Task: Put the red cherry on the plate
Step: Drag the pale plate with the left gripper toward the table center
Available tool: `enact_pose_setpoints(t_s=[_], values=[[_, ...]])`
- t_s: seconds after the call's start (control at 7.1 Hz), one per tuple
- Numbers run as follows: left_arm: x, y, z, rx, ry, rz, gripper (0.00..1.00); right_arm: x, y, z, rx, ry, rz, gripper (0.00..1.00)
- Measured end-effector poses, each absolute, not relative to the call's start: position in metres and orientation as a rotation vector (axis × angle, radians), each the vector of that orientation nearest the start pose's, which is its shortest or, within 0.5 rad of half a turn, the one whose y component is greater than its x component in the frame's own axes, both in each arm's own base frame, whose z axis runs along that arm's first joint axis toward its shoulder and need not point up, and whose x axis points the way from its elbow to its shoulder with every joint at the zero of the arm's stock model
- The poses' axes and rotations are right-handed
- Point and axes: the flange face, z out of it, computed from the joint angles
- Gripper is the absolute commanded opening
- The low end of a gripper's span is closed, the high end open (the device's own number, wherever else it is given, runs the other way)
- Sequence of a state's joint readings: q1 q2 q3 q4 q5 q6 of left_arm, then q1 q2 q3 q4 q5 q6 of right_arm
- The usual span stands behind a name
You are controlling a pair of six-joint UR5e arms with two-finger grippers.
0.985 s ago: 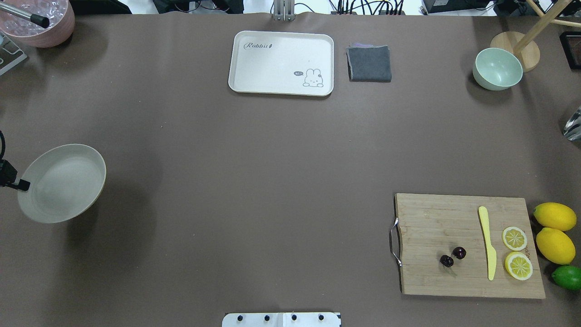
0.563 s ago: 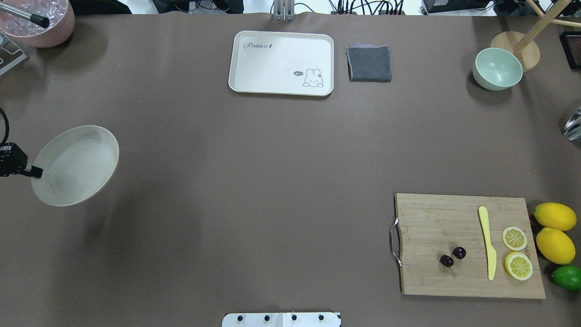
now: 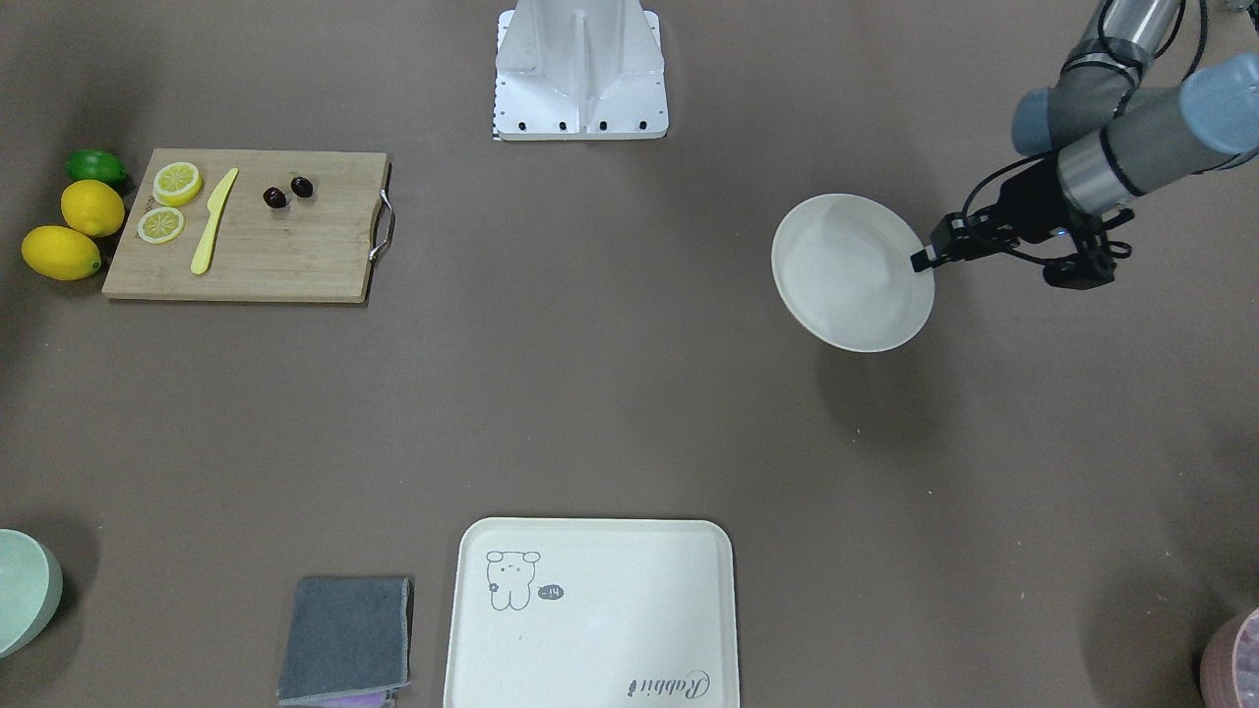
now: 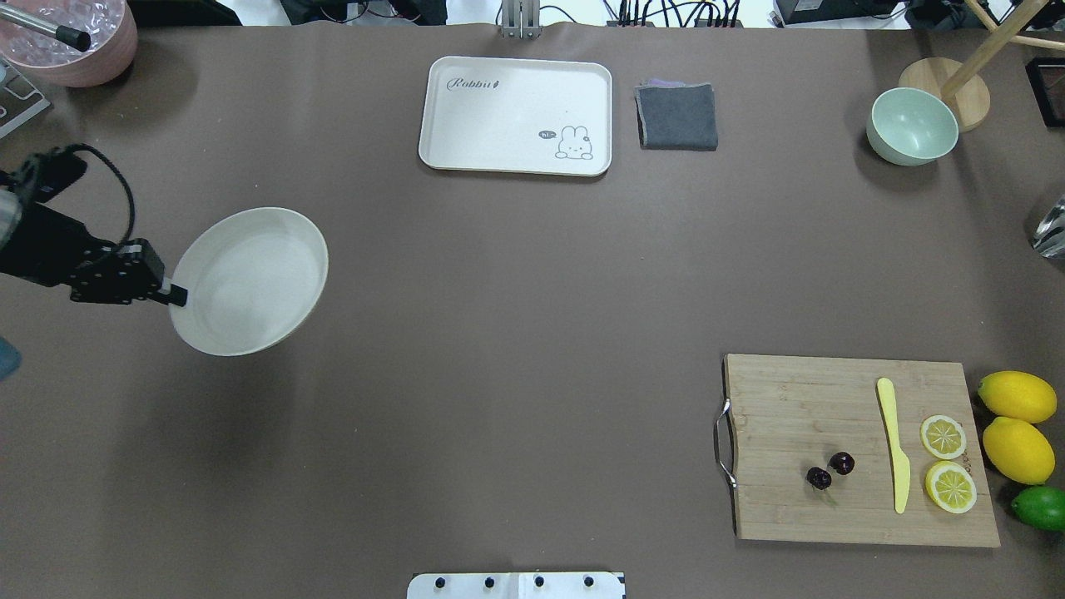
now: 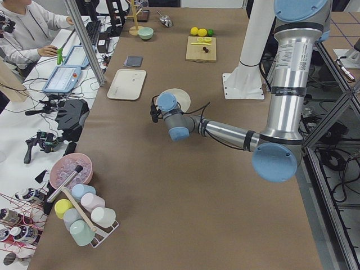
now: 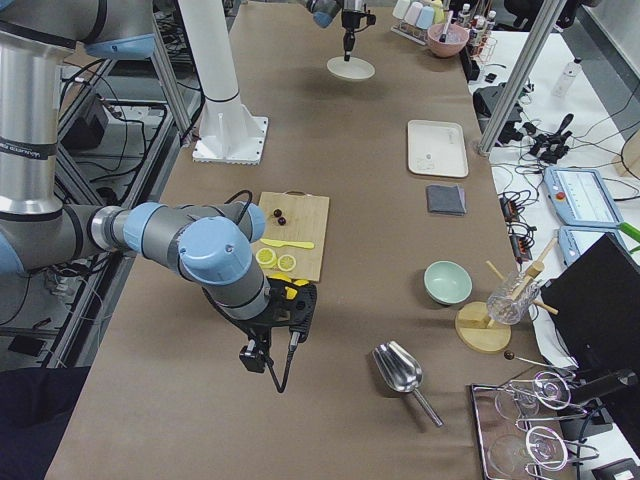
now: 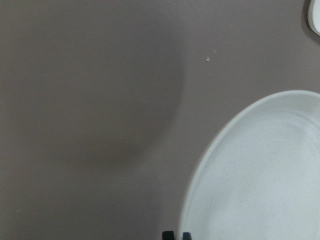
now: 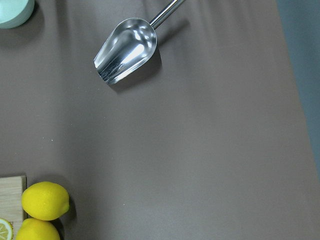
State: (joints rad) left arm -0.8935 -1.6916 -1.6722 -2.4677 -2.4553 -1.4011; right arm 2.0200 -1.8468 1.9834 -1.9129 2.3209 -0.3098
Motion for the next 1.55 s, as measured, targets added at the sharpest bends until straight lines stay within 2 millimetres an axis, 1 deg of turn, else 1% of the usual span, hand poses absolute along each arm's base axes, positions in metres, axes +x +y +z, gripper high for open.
enact_pose_setpoints(t_s=[0.14, 0.28, 0.42, 0.7, 0.84, 0.99, 1.13, 1.27, 1.55], values=[[0.329, -0.448, 0.418, -0.144, 1.263, -0.132, 0.00, 0.214, -0.292, 0.610, 0.096, -0.768, 0.210, 1.00], [0.361, -0.444, 0.398, -0.138, 1.232, -0.140, 0.00, 0.214, -0.291, 0.610, 0.095, -0.768, 0.211, 1.00], [0.388, -0.439, 0.372, -0.137, 1.196, -0.148, 0.00, 0.214, -0.291, 0.610, 0.094, -0.769, 0.212, 1.00], [0.425, -0.424, 0.319, -0.127, 1.128, -0.157, 0.00, 0.213, -0.291, 0.611, 0.093, -0.769, 0.213, 1.00], [0.440, -0.419, 0.298, -0.118, 1.099, -0.165, 0.00, 0.213, -0.291, 0.611, 0.093, -0.769, 0.213, 1.00], [0.456, -0.413, 0.282, -0.115, 1.074, -0.174, 0.00, 0.213, -0.291, 0.611, 0.093, -0.769, 0.213, 1.00], [0.471, -0.403, 0.272, -0.113, 1.059, -0.178, 0.00, 0.213, -0.290, 0.611, 0.092, -0.769, 0.213, 1.00], [0.487, -0.389, 0.267, -0.111, 1.048, -0.171, 0.00, 0.213, -0.290, 0.611, 0.092, -0.770, 0.213, 1.00], [0.516, -0.359, 0.267, -0.118, 1.028, -0.162, 0.00, 0.213, -0.290, 0.610, 0.094, -0.769, 0.212, 1.00]])
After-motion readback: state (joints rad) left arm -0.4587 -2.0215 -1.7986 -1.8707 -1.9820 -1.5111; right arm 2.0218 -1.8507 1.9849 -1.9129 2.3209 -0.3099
